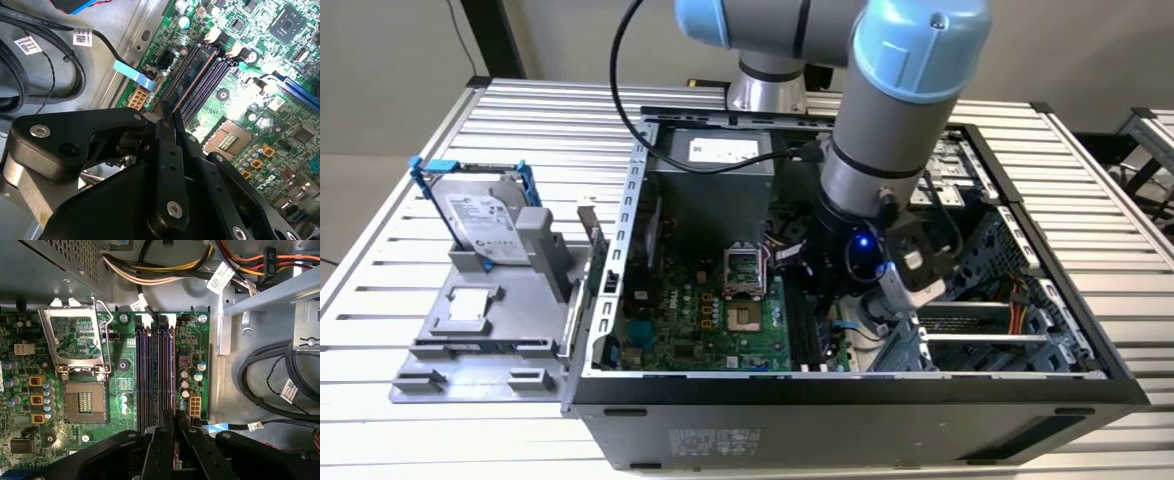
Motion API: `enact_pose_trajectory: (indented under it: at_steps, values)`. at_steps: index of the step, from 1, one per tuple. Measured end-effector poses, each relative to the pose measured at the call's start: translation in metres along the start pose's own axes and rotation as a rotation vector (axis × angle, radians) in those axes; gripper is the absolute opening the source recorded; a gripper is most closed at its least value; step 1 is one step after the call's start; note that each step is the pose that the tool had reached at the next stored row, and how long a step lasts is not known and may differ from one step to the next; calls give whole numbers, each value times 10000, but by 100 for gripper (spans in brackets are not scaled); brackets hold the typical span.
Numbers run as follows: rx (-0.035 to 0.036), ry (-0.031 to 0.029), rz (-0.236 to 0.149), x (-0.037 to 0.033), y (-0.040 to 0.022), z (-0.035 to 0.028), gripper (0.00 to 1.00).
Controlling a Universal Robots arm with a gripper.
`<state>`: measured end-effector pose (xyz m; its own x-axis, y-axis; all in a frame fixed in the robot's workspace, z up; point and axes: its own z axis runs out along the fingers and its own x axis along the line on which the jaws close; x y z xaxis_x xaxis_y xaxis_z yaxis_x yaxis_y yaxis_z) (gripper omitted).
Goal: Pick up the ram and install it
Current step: 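Insert the ram into the slot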
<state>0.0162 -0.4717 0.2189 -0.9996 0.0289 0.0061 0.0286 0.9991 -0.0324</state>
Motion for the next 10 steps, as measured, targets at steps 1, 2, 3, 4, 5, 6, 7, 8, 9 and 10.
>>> enact_pose_trajectory:
  at_steps: [1,2,3,4,5,6,7,8,9,10]
  values:
    - [-2,0,25,0,1,7,0]
    - [-2,1,52,0,1,13,0]
    - [-1,1,74,0,1,24,0]
    - [-3,2,84,0,2,43,0]
    - [-2,4,90,0,2,60,0]
    - [-1,3,91,0,2,71,0]
    - [-1,4,92,0,2,70,0]
    - [-2,3,92,0,2,71,0]
    - [-2,3,92,0,2,71,0]
    - [-2,3,92,0,2,72,0]
